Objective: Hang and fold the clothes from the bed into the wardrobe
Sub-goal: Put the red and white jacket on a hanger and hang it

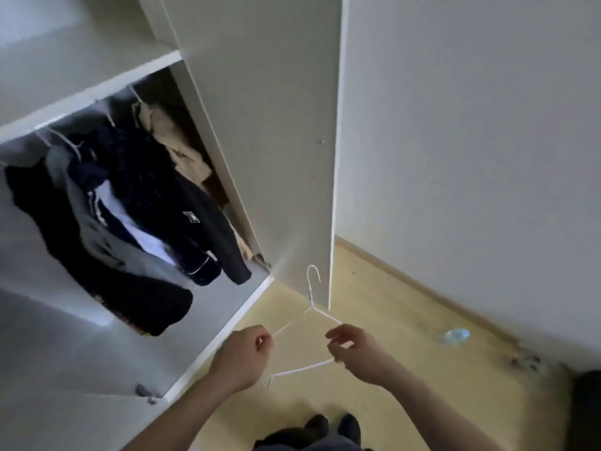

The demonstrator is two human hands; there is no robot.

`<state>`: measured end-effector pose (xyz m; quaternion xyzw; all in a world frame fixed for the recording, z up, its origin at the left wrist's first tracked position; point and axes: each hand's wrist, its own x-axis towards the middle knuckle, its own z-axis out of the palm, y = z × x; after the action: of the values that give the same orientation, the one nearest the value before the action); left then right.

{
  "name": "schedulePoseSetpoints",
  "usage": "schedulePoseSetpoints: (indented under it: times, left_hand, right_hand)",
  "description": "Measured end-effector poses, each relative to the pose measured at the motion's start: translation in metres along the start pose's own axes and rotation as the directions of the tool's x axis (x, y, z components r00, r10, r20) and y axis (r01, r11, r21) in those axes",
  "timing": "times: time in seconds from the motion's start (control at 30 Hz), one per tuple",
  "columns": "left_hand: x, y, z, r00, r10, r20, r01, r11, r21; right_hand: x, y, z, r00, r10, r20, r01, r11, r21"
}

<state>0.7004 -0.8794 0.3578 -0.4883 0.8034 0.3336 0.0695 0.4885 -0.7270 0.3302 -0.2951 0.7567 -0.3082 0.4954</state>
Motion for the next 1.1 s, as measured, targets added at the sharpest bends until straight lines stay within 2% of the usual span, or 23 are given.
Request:
schedulePoseSetpoints:
  times: [0.07, 0.17, 0.3, 0.4, 0.57, 0.77, 0.9, 1.1]
  left_hand:
    - [0.005, 0.024, 0.013, 0.984, 0.135, 0.112, -0.142, 0.989, 0.052]
    - [0.009, 0.059, 0.034, 0.916, 0.326, 0.234, -0.354, 0.931, 0.089]
    - [0.006, 0.101, 0.069, 0.769, 0.535, 0.351, -0.613, 0.772, 0.167]
    - [-0.01, 0.128, 0.094, 0.653, 0.636, 0.411, -0.741, 0.648, 0.175]
    - [-0.042, 0.177, 0.134, 0.491, 0.714, 0.498, -0.848, 0.522, 0.087]
    - [-0.102, 0.257, 0.197, 0.282, 0.774, 0.566, -0.932, 0.361, -0.029]
    - [-0.166, 0.305, 0.256, 0.149, 0.766, 0.625, -0.959, 0.266, -0.098]
    - [-0.258, 0.359, 0.348, 0.002, 0.694, 0.72, -0.978, 0.152, -0.143]
  right_hand:
    - [-0.019, 0.019, -0.002, 0.992, 0.086, -0.09, -0.075, 0.991, 0.115]
    - [-0.053, 0.043, -0.004, 0.955, 0.225, -0.194, -0.171, 0.95, 0.263]
    - [-0.103, 0.07, -0.005, 0.883, 0.378, -0.279, -0.228, 0.864, 0.449]
    - [-0.139, 0.092, -0.005, 0.826, 0.464, -0.321, -0.214, 0.784, 0.583]
    - [-0.196, 0.134, -0.011, 0.728, 0.55, -0.409, -0.106, 0.68, 0.726]
    - [-0.274, 0.203, -0.031, 0.579, 0.679, -0.452, 0.085, 0.502, 0.861]
    - [-0.339, 0.265, -0.046, 0.499, 0.744, -0.444, 0.203, 0.398, 0.895]
    - [-0.435, 0.352, -0.07, 0.428, 0.8, -0.421, 0.364, 0.274, 0.89]
